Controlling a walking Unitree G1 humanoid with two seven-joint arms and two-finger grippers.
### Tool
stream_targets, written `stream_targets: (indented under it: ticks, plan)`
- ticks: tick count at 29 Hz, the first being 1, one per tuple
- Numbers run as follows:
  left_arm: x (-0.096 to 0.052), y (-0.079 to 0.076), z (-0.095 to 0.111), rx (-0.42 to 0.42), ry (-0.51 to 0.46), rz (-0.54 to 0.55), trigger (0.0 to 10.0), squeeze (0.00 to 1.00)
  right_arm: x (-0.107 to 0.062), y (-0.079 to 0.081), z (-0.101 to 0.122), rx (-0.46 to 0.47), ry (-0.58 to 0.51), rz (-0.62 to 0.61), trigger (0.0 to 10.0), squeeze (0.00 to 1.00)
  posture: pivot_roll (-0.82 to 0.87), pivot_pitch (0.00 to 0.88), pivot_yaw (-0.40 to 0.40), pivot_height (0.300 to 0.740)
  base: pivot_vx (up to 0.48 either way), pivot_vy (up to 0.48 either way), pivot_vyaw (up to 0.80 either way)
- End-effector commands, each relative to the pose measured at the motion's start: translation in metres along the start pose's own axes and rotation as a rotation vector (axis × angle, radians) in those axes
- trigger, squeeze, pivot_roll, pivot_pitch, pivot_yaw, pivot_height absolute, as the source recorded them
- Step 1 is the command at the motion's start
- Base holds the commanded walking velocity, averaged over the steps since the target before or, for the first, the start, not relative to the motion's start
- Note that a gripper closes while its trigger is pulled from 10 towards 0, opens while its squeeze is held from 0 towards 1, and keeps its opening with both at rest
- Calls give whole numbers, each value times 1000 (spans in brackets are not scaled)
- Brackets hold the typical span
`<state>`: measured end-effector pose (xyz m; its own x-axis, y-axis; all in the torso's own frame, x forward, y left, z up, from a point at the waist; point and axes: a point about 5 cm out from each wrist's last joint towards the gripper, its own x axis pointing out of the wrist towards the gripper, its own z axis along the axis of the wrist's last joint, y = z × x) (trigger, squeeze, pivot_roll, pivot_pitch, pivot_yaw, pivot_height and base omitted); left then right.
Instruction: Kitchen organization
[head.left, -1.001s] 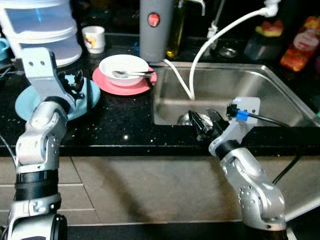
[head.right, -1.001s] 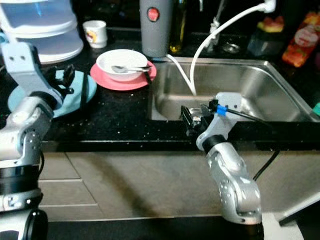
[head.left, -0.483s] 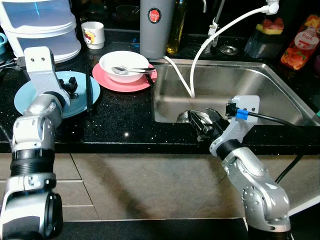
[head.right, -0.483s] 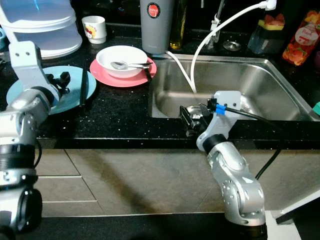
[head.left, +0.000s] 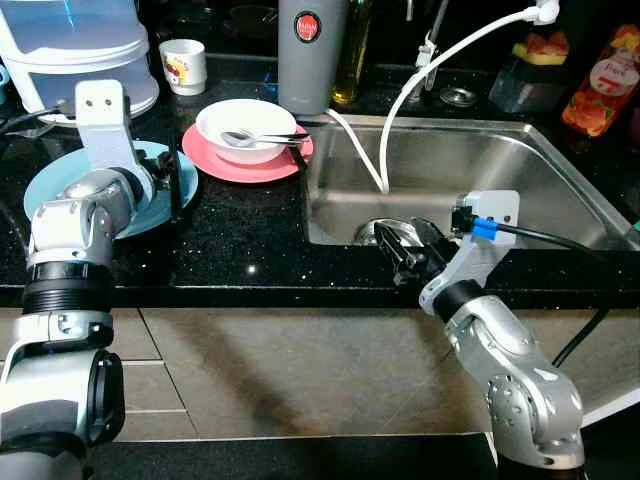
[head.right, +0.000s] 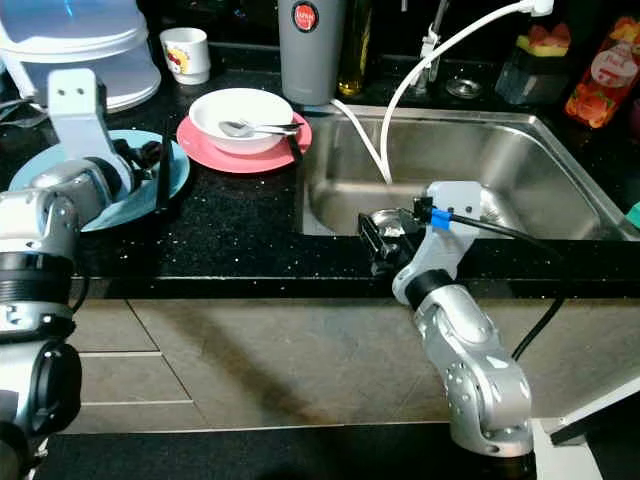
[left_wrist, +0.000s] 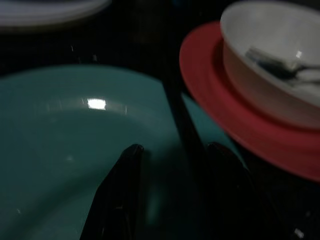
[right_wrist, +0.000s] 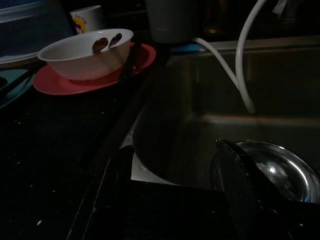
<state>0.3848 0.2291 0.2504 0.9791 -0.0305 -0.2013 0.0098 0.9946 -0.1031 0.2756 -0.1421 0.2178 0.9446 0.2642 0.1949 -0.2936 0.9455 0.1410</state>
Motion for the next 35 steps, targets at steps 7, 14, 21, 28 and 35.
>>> stream_targets:
  ticks: [7, 14, 21, 28, 35]
  plan:
    - [4, 1, 1, -24, 57, -15, 10000, 0, -3, 0, 1, 7, 7, -3, 10000, 0, 43, 90, -42, 740, 0, 0, 0]
    - [6, 1, -5, -54, 110, -21, 10000, 0, -3, 1, 2, 10, 7, -3, 10000, 0, 42, 91, -38, 740, 0, 0, 0]
    - [6, 2, -10, -66, 135, -22, 0, 0, -3, 1, 3, 10, 3, -4, 10000, 0, 44, 92, -37, 740, 0, 0, 0]
    - [5, 0, -13, -86, 147, -29, 0, 0, -2, 1, 4, 12, 0, -7, 10000, 0, 47, 90, -36, 740, 0, 0, 0]
    - [3, 1, -14, -101, 144, -15, 0, 0, -1, 0, 4, 14, -2, -10, 10000, 0, 47, 86, -34, 740, 0, 0, 0]
